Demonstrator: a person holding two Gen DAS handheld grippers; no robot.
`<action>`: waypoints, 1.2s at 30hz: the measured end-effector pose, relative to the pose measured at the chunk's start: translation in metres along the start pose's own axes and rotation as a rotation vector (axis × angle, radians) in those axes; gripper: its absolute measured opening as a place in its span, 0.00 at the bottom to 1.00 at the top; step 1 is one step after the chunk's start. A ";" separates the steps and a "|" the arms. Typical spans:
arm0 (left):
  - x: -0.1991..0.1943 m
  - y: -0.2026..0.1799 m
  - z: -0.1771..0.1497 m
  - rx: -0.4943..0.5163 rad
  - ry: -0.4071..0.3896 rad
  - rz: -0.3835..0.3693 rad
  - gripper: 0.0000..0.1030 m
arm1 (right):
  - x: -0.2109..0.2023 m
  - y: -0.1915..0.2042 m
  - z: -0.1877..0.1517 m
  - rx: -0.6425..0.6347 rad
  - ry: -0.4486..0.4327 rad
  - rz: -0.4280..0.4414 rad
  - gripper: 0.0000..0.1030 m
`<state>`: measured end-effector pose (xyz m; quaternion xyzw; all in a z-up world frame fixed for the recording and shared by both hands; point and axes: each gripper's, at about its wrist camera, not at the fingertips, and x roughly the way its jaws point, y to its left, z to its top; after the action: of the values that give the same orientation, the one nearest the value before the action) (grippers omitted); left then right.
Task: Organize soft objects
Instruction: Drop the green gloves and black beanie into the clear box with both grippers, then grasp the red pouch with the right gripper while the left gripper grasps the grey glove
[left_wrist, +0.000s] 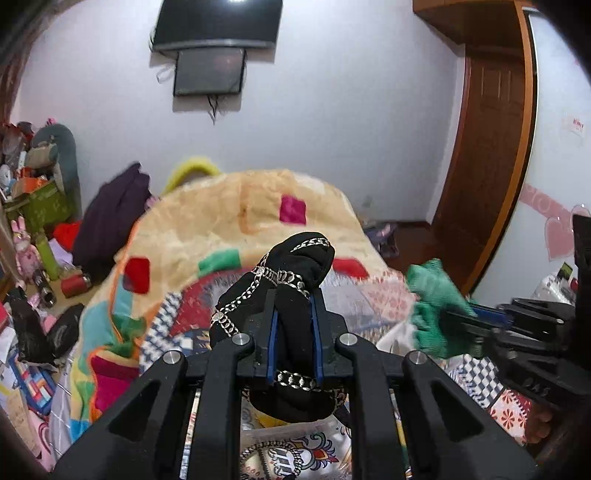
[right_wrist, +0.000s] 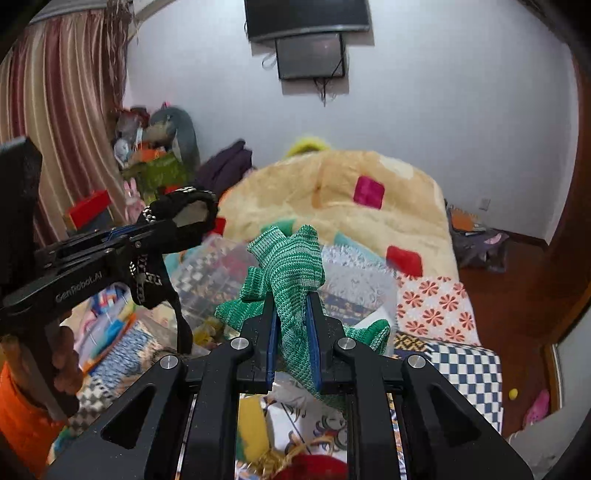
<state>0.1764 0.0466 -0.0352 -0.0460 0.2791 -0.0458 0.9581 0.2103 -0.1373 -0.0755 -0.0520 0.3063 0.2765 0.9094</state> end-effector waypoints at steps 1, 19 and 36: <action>0.008 -0.001 -0.003 0.003 0.026 -0.009 0.14 | 0.008 0.001 -0.001 -0.008 0.019 -0.002 0.13; 0.018 -0.008 -0.015 0.010 0.139 -0.053 0.46 | 0.019 0.000 -0.014 -0.032 0.114 -0.010 0.50; -0.042 -0.014 -0.075 0.010 0.157 -0.025 0.83 | -0.005 -0.028 -0.077 0.092 0.265 -0.029 0.78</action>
<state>0.1003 0.0327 -0.0745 -0.0410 0.3524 -0.0628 0.9328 0.1809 -0.1839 -0.1370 -0.0507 0.4352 0.2397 0.8664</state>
